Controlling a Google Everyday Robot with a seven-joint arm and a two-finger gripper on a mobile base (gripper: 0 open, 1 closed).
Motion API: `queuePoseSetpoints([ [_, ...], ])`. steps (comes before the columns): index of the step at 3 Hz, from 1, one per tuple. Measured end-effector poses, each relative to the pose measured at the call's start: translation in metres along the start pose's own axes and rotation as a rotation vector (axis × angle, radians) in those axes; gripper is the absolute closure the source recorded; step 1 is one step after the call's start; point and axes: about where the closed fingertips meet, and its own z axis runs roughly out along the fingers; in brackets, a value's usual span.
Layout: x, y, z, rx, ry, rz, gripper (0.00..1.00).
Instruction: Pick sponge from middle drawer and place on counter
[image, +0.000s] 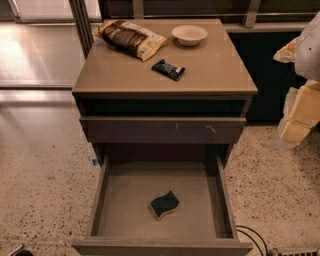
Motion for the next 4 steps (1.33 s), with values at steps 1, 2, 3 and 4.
queuePoseSetpoints([
  [1,0.000,0.000,0.000,0.001,-0.001,-0.001,0.00],
  [2,-0.002,0.004,0.012,-0.019,-0.014,-0.020,0.00],
  [3,-0.002,0.016,0.041,-0.078,-0.031,-0.050,0.00],
  [4,0.001,0.031,0.079,-0.137,-0.044,-0.066,0.00],
])
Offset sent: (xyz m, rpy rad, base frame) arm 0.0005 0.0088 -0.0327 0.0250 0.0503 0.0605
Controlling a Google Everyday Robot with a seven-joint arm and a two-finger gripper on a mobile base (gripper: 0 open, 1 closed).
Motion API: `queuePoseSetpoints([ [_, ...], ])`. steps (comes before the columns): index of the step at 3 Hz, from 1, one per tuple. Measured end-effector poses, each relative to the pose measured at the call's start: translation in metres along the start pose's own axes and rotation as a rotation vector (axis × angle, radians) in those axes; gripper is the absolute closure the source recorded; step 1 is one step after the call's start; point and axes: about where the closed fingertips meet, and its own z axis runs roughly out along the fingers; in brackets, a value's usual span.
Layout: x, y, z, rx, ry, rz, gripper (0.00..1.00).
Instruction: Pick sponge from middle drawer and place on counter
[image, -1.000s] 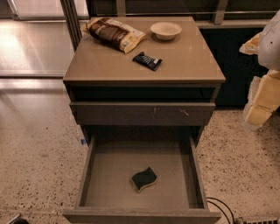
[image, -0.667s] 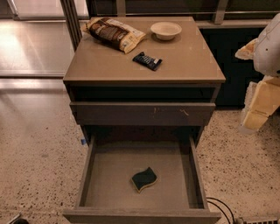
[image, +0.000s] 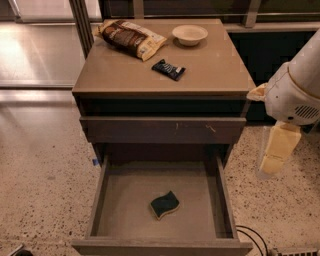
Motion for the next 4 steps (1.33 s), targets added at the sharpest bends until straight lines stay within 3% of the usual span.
queuePoseSetpoints([
  [2,0.009,0.006,0.079,-0.067,-0.012,-0.007,0.00],
  [4,0.004,0.008,0.090,-0.095,-0.016,-0.042,0.00],
])
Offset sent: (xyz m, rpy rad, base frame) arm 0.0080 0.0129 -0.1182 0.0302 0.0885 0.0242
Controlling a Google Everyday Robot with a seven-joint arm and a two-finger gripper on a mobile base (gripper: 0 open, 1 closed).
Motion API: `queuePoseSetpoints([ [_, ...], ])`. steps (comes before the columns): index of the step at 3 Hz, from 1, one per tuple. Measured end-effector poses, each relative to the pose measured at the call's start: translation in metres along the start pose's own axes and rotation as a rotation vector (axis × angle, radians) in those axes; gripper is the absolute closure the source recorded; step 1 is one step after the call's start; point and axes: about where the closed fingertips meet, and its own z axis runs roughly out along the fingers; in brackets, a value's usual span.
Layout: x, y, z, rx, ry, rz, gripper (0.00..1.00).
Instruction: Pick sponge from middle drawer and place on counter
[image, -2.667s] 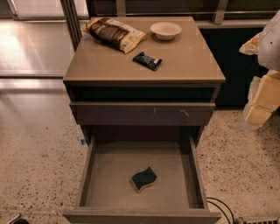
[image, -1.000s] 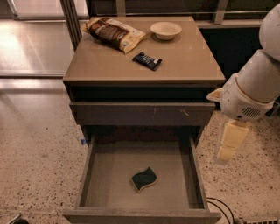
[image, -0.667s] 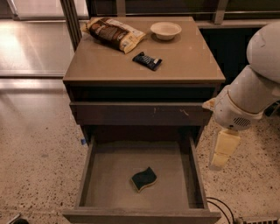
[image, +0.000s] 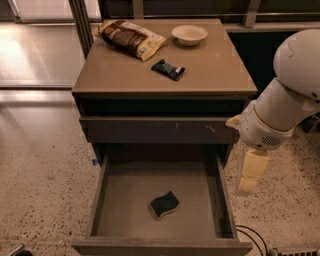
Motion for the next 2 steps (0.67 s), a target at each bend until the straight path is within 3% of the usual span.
queuePoseSetpoints([
  [1,-0.005,0.003,0.031,-0.016,-0.017,-0.047,0.00],
  [2,-0.007,0.005,0.071,0.006,-0.031,-0.066,0.00],
])
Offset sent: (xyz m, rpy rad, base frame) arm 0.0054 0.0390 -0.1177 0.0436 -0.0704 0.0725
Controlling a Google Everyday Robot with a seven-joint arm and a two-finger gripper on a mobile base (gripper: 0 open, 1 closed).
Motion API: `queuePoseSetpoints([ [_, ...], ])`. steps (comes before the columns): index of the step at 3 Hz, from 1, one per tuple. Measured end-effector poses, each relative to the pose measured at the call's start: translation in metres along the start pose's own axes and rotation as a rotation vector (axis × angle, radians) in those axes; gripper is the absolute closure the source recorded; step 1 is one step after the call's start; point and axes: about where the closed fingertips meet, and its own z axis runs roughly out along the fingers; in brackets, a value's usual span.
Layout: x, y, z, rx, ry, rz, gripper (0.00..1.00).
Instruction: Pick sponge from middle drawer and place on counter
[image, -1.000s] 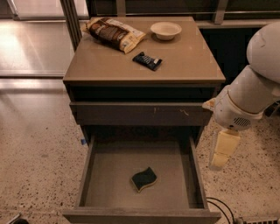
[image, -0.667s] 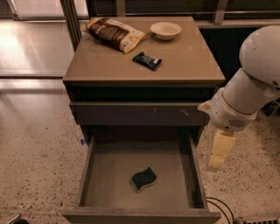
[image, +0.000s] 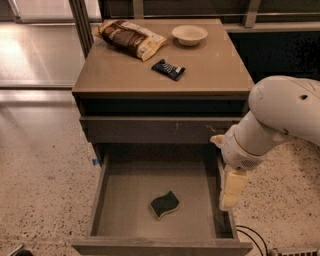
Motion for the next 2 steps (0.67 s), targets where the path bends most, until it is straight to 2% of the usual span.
queuePoseSetpoints([
  [1,0.002,-0.003,0.039,0.040,0.020,-0.001,0.00],
  [2,0.004,-0.001,0.076,0.084,0.087,-0.044,0.00],
])
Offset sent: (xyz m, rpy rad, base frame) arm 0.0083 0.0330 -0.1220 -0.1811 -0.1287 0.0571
